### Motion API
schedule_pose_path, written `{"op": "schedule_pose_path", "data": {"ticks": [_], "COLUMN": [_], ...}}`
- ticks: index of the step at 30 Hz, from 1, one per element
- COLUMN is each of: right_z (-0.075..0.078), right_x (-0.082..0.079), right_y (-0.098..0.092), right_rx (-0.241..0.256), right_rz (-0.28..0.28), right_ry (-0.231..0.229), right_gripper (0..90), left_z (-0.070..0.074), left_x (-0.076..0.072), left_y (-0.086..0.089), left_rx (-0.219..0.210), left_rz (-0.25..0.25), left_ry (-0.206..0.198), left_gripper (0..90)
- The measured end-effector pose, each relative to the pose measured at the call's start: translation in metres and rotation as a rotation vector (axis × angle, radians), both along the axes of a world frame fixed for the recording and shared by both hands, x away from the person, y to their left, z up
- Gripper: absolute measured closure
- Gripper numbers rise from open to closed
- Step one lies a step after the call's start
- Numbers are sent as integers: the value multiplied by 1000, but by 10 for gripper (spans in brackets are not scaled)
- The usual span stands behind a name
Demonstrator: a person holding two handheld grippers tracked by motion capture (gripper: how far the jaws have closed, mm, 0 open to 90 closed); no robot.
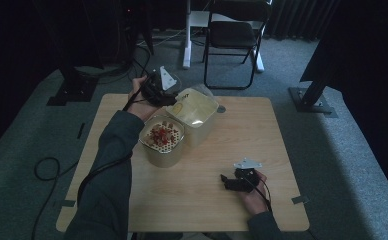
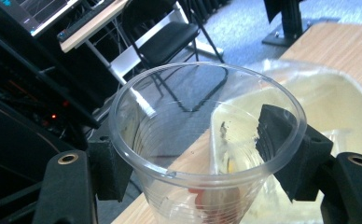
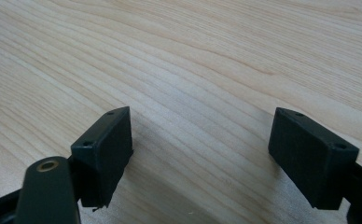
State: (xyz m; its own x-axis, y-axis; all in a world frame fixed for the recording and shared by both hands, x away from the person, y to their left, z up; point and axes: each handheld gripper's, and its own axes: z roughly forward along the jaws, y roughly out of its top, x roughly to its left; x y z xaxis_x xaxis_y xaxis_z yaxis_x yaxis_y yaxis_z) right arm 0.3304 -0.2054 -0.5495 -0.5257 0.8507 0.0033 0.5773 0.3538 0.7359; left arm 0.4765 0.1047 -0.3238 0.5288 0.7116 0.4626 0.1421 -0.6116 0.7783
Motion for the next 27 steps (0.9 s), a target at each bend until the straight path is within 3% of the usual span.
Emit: {"op": "schedule_pose_path", "data": {"ticks": [9, 25, 27], "right_z": [0, 0, 0], "right_x": [0, 0, 0], "right_y": [0, 0, 0], "right_rx": [0, 2, 1], "right_rz": [0, 1, 0], "right_ry": [2, 1, 2], "right_gripper": [211, 211, 210], "left_z": [4, 5, 4], "left_x": [13, 32, 37], "left_y": [-17, -55, -67], "left_rx": [-91, -163, -180], "left_rz": [-12, -40, -55], "left_ry": [20, 44, 54], "left_gripper": [313, 309, 309]}}
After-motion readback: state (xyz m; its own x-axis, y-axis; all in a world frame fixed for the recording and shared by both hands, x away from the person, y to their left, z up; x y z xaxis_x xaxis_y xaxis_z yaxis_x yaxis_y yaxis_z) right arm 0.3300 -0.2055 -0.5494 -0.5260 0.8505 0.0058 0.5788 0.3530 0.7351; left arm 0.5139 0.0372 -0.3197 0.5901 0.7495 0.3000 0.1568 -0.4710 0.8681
